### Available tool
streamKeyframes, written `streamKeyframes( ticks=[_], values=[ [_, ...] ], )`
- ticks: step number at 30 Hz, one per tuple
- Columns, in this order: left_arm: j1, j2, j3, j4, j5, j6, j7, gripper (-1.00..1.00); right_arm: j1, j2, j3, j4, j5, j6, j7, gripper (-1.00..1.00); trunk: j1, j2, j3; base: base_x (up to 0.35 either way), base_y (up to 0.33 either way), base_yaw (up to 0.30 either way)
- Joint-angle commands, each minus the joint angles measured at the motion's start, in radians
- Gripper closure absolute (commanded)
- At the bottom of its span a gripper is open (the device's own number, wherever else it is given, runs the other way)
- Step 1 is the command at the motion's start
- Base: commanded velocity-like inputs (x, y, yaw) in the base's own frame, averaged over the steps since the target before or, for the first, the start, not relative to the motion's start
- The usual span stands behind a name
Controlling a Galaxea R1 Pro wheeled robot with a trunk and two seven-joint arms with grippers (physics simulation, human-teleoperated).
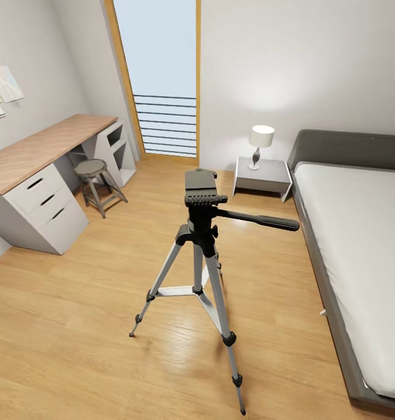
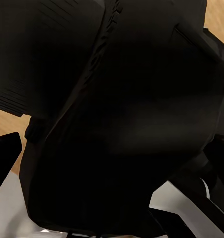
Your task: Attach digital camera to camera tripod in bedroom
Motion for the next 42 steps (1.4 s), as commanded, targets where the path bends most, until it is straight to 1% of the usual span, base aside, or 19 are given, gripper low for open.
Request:
streamKeyframes(
  ticks=[1, 10, 18, 33, 42],
  values=[
    [-0.001, 0.000, -0.002, 0.001, 0.009, -0.001, -0.004, 1.00, -0.001, 0.000, 0.007, 0.003, 0.003, -0.006, 0.001, -1.00, 0.000, -0.002, -0.001, 0.000, 0.000, 0.000],
    [-0.001, 0.000, -0.002, 0.001, 0.009, -0.001, -0.003, 1.00, -0.001, 0.004, 0.004, 0.003, 0.002, -0.004, 0.001, -1.00, 0.000, -0.002, -0.003, 0.000, 0.000, 0.000],
    [-0.001, 0.000, -0.002, 0.001, 0.009, -0.001, -0.004, 1.00, -0.001, -0.001, 0.004, 0.003, 0.002, -0.004, 0.002, -1.00, 0.000, -0.002, -0.013, 0.000, 0.000, 0.000],
    [-0.001, 0.000, -0.002, 0.001, 0.007, -0.001, -0.004, 1.00, -0.001, -0.001, 0.005, 0.003, 0.002, -0.004, 0.002, -1.00, 0.000, -0.002, -0.036, 0.000, 0.000, 0.000],
    [-0.001, 0.000, -0.002, 0.001, 0.007, -0.001, -0.004, 1.00, -0.001, 0.000, 0.008, 0.002, 0.004, -0.004, 0.003, -1.00, 0.000, -0.002, -0.041, 0.000, 0.000, 0.000]
  ],
)
